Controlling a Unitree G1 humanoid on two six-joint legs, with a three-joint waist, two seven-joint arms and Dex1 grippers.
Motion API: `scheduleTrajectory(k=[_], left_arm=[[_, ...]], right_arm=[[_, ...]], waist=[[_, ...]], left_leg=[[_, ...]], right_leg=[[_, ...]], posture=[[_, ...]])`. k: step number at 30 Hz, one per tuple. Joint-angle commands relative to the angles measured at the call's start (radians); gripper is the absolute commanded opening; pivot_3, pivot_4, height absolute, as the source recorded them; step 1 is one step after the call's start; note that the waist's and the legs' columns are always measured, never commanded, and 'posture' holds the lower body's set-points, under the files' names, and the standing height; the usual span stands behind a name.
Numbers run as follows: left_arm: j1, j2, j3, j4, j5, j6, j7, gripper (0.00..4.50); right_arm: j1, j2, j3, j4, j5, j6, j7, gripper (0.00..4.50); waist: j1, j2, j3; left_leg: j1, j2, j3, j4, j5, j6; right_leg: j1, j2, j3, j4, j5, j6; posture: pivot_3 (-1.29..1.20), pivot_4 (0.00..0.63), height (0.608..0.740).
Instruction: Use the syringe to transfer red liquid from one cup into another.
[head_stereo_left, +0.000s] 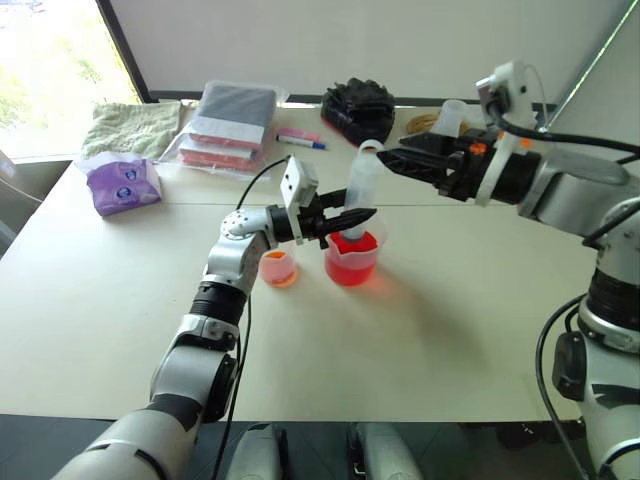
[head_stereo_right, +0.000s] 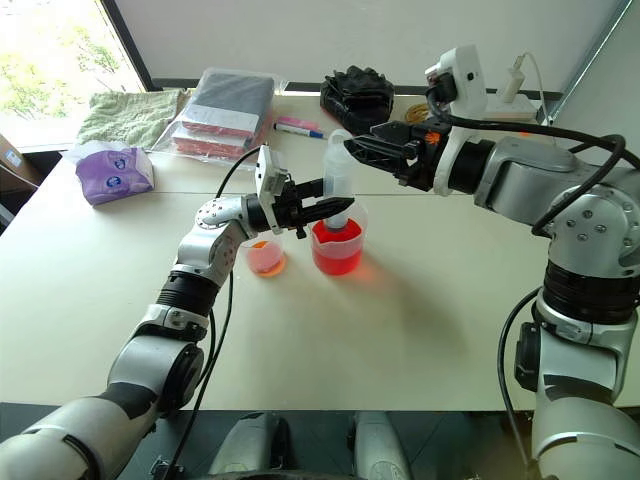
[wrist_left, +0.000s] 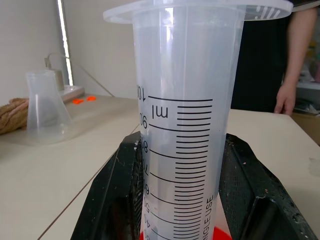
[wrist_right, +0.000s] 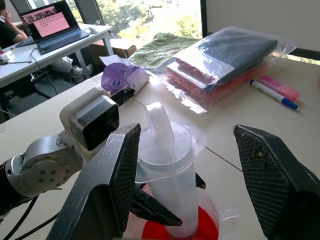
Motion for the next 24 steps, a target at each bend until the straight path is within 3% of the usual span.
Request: scheduleTrajectory(k=[1,22,24], left_arm=[[0.000,0.000,-0.007,-0.036,-0.006,-0.009,0.001,1.48],[0.014,0.003,-0.014,-0.060,-0.015,-0.007,0.020,1.48],[0.014,0.004,-0.014,-0.061,-0.016,-0.007,0.021,1.48]], right_arm=[[-0.037,0.017,-0.008,-0.016,-0.008,-0.008,-0.018,3.06],[-0.019,0.142,0.045,-0.058,-0.236,-0.038,-0.219,3.06],[-0.020,0.159,0.039,-0.066,-0.240,-0.034,-0.230,2.51]], waist=[[0.000,0.000,0.000],[-0.001,0.000,0.000],[-0.002,0.000,0.000]], left_leg=[[0.000,0.000,0.000,0.000,0.000,0.000],[0.000,0.000,-0.002,0.000,0.000,0.000],[0.000,0.000,-0.002,0.000,0.000,0.000]], right_leg=[[0.000,0.000,0.000,0.000,0.000,0.000],[0.000,0.000,0.000,0.000,0.000,0.000],[0.000,0.000,0.000,0.000,0.000,0.000]], posture=[[0.00,0.150,0.740],[0.00,0.150,0.740],[0.00,0.150,0.740]])
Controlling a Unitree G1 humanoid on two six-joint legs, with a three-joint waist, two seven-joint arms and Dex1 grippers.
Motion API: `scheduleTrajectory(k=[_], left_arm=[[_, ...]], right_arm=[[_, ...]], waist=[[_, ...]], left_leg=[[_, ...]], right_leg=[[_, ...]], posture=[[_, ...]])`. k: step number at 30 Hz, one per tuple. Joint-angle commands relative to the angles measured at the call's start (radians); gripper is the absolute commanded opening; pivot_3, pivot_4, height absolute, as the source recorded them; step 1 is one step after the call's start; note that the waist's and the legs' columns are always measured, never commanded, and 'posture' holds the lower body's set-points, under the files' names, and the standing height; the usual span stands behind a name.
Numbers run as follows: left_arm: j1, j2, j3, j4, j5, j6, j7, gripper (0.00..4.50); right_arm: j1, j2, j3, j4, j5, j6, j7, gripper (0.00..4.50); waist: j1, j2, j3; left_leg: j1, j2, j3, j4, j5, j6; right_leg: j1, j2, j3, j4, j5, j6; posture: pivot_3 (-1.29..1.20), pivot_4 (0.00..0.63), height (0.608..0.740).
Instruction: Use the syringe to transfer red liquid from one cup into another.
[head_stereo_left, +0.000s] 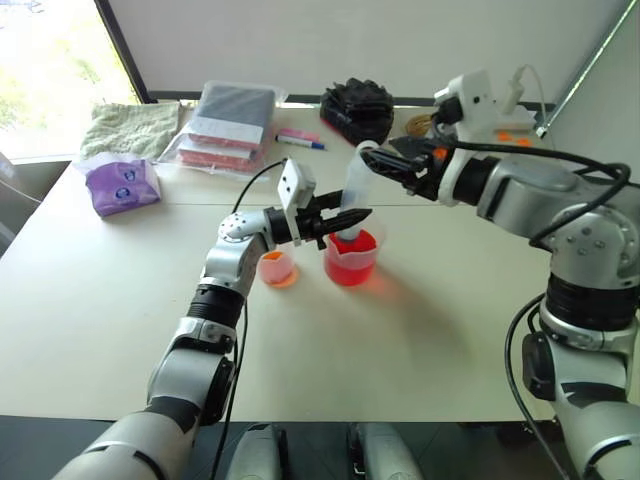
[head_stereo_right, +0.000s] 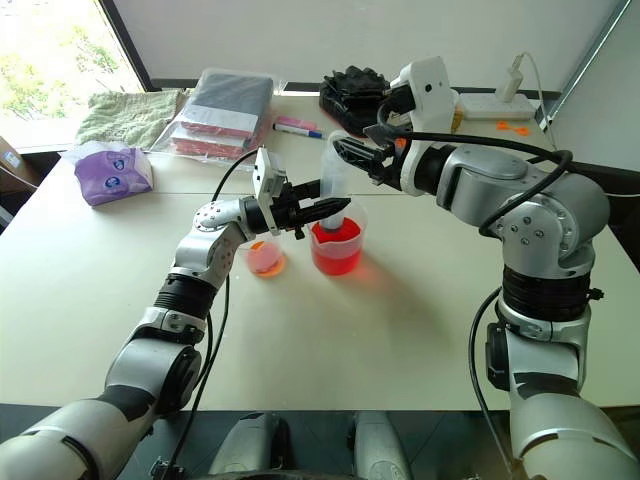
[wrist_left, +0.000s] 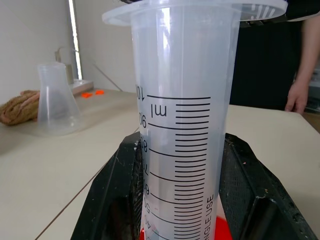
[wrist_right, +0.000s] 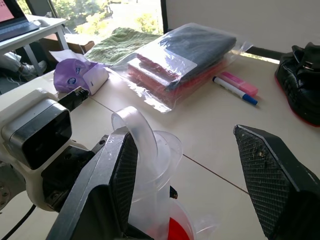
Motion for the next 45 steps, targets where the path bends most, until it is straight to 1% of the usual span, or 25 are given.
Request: scheduleTrajectory(k=[1,4,5,6,13,22,31,45], left_arm=[[-0.004,-0.008,-0.011,-0.049,-0.016,-0.011,-0.019,1.48],[-0.004,-0.008,-0.012,-0.051,-0.017,-0.010,-0.019,1.48],[-0.004,-0.008,-0.012,-0.052,-0.017,-0.010,-0.019,1.48],[-0.004,-0.008,-0.012,-0.052,-0.017,-0.009,-0.019,1.48],[0.003,-0.005,-0.013,-0.060,-0.024,-0.001,-0.029,1.48],[0.032,-0.011,-0.029,-0.088,-0.021,0.006,-0.039,1.48],[0.050,-0.016,-0.039,-0.108,-0.022,0.018,-0.033,1.48],[0.072,-0.011,-0.050,-0.139,-0.030,0.039,-0.029,1.48]], right_arm=[[-0.011,0.019,-0.042,-0.021,-0.043,-0.016,-0.051,2.18],[-0.010,0.042,-0.049,-0.032,-0.043,-0.009,-0.065,0.81],[-0.009,0.048,-0.050,-0.036,-0.043,-0.006,-0.067,0.25],[-0.008,0.053,-0.050,-0.039,-0.043,-0.003,-0.068,0.05],[-0.007,0.078,-0.066,-0.065,-0.001,0.032,-0.058,0.05],[-0.015,0.083,-0.097,-0.084,0.029,0.044,-0.046,0.05],[-0.033,0.076,-0.119,-0.065,0.011,-0.004,-0.046,0.05],[-0.068,0.114,-0.161,-0.048,0.024,-0.062,-0.052,0.05]], waist=[[0.000,0.000,0.000],[0.000,0.000,0.000],[0.000,0.000,0.000],[0.000,0.000,0.000],[-0.001,0.000,0.000],[-0.001,0.000,0.000],[-0.001,0.000,0.000],[-0.001,0.000,0.000]], left_leg=[[0.000,0.000,0.000,0.000,0.000,0.000],[0.000,0.000,0.000,0.000,0.000,0.000],[0.000,0.000,0.000,0.000,0.000,0.000],[0.000,0.000,0.000,0.000,0.000,0.000],[0.000,0.000,0.000,0.000,0.000,0.000],[0.000,0.000,0.000,0.000,0.000,0.000],[0.000,0.000,-0.001,0.000,0.000,0.000],[0.000,0.000,-0.001,-0.001,0.000,0.000]], right_leg=[[0.000,0.000,0.000,0.000,0.000,0.000],[0.000,0.000,0.000,0.000,0.000,0.000],[0.000,0.000,0.000,0.000,0.000,0.000],[0.000,0.000,0.000,0.000,0.000,0.000],[0.000,0.000,0.000,0.000,0.000,0.000],[0.000,0.000,0.000,0.000,0.000,0.000],[0.000,0.000,0.000,0.000,0.000,0.000],[0.000,0.000,0.000,-0.001,0.000,0.000]], posture=[[0.00,0.150,0.740],[0.00,0.150,0.740],[0.00,0.150,0.740],[0.00,0.150,0.740],[0.00,0.150,0.740],[0.00,0.150,0.740],[0.00,0.150,0.740],[0.00,0.150,0.740]])
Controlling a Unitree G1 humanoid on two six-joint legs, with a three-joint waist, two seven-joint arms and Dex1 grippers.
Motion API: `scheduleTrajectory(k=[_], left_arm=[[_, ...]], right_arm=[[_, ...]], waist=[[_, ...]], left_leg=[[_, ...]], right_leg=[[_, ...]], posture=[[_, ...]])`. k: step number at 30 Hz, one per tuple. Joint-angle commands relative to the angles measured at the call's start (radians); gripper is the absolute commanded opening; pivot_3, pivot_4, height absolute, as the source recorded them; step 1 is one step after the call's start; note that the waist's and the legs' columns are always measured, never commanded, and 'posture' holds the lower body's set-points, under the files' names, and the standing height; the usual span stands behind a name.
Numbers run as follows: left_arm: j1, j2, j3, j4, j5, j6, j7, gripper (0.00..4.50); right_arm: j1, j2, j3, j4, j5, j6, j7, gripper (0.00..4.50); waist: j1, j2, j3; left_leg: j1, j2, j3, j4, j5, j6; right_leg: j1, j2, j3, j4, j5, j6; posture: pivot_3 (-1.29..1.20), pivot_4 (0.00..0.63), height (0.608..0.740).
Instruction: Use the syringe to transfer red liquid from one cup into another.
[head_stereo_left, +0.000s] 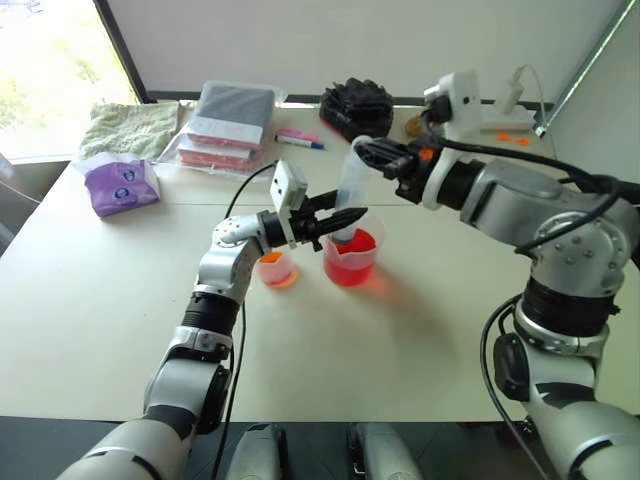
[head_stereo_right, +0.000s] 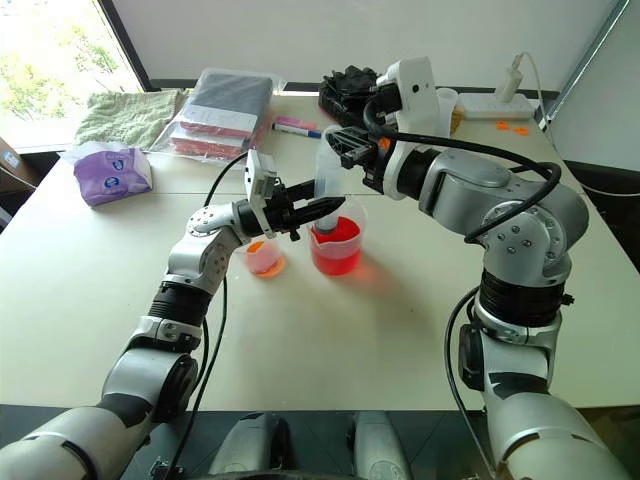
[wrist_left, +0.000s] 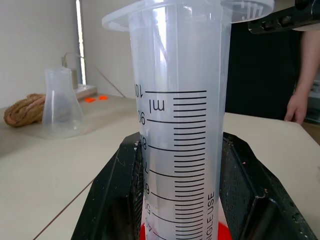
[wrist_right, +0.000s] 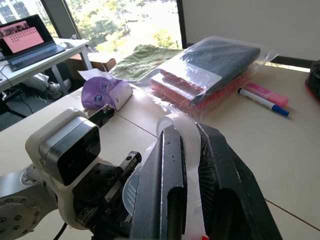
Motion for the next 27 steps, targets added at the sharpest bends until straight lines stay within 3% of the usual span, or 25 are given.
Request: scheduleTrajectory(k=[1,27], left_arm=[[0.020,-0.010,-0.053,-0.052,0.003,-0.002,-0.044,1.48],[0.017,-0.015,-0.059,-0.048,0.000,-0.005,-0.039,1.48]], right_arm=[[-0.071,0.002,-0.099,-0.007,-0.014,-0.102,-0.027,0.05],[-0.087,-0.007,-0.111,0.006,0.007,-0.135,-0.019,0.05]], waist=[[0.000,0.000,0.000],[0.000,0.000,0.000]], left_leg=[[0.000,0.000,0.000,0.000,0.000,0.000],[0.000,0.000,0.000,0.000,0.000,0.000]], right_leg=[[0.000,0.000,0.000,0.000,0.000,0.000],[0.000,0.000,0.000,0.000,0.000,0.000]], posture=[[0.00,0.150,0.740],[0.00,0.150,0.740]])
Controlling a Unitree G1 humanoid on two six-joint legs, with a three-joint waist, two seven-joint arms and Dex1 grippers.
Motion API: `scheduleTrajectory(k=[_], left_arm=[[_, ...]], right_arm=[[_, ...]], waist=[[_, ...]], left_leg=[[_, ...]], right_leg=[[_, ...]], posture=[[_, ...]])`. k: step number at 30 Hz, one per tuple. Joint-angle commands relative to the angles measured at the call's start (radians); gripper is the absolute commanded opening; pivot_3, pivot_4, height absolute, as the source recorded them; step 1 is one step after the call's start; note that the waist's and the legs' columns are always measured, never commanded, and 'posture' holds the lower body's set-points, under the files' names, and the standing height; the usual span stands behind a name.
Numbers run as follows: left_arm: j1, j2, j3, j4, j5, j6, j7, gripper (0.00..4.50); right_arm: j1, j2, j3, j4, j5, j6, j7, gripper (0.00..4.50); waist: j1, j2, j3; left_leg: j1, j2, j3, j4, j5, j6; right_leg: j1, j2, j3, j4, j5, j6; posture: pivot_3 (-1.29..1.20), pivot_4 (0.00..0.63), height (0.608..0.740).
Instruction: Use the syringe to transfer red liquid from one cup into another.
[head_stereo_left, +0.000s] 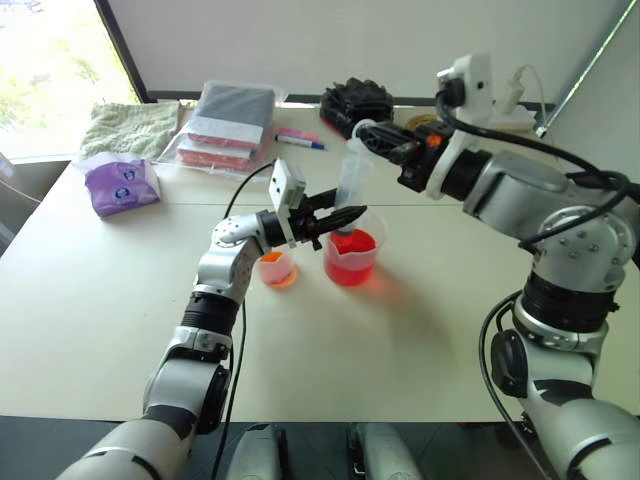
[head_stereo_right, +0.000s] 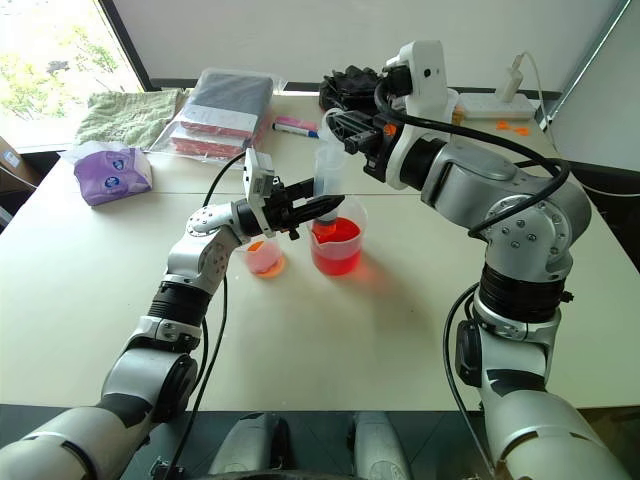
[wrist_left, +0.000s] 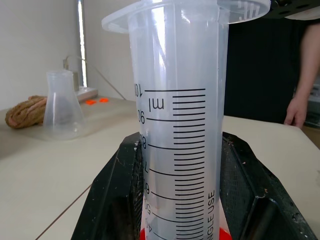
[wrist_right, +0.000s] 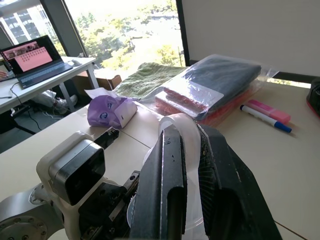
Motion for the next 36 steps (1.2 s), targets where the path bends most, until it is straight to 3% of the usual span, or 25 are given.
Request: scheduleTrajectory(k=[1,6,9,15,16,36], left_arm=[[0.016,-0.016,-0.060,-0.047,0.011,-0.006,-0.041,1.48],[0.012,-0.018,-0.057,-0.045,0.010,-0.006,-0.040,1.48],[0.006,-0.019,-0.055,-0.041,0.009,-0.007,-0.040,1.48],[0.000,-0.020,-0.051,-0.037,0.006,-0.010,-0.039,1.48],[-0.002,-0.020,-0.050,-0.034,0.006,-0.014,-0.038,1.48],[0.001,-0.017,-0.047,-0.043,0.000,-0.018,-0.030,1.48]], right_arm=[[-0.068,-0.013,-0.088,-0.013,-0.012,-0.093,-0.018,0.05],[-0.060,-0.008,-0.092,-0.015,0.010,-0.080,-0.017,0.05],[-0.051,-0.005,-0.093,-0.018,0.030,-0.065,-0.018,1.22],[-0.046,-0.013,-0.085,-0.023,0.031,-0.057,-0.018,4.24],[-0.046,-0.015,-0.084,-0.023,0.030,-0.057,-0.017,4.45],[-0.018,-0.204,-0.074,-0.005,0.080,0.023,0.126,4.45]], waist=[[0.000,0.000,0.000],[0.000,0.000,0.000],[0.001,0.000,0.000],[0.000,0.000,0.000],[0.000,0.000,0.000],[0.001,0.000,0.000]], left_leg=[[0.000,0.000,0.000,0.000,0.000,0.000],[0.000,0.000,0.000,0.000,0.000,0.000],[0.000,0.000,0.000,0.000,0.000,0.000],[0.000,0.000,0.000,0.000,0.000,0.000],[0.000,0.000,0.000,0.000,0.000,0.000],[-0.001,0.000,-0.001,-0.001,0.000,0.000]], right_leg=[[0.000,0.000,0.000,0.000,0.000,0.000],[0.000,0.000,0.000,0.000,0.000,0.000],[0.000,0.000,0.000,0.000,0.000,0.000],[0.000,0.000,0.000,-0.001,0.000,0.000],[0.000,0.000,0.000,-0.001,0.000,0.000],[0.000,0.000,0.000,-0.001,0.000,0.000]], posture=[[0.00,0.150,0.740],[0.00,0.150,0.740],[0.00,0.150,0.740],[0.00,0.150,0.740],[0.00,0.150,0.740],[0.00,0.150,0.740]])
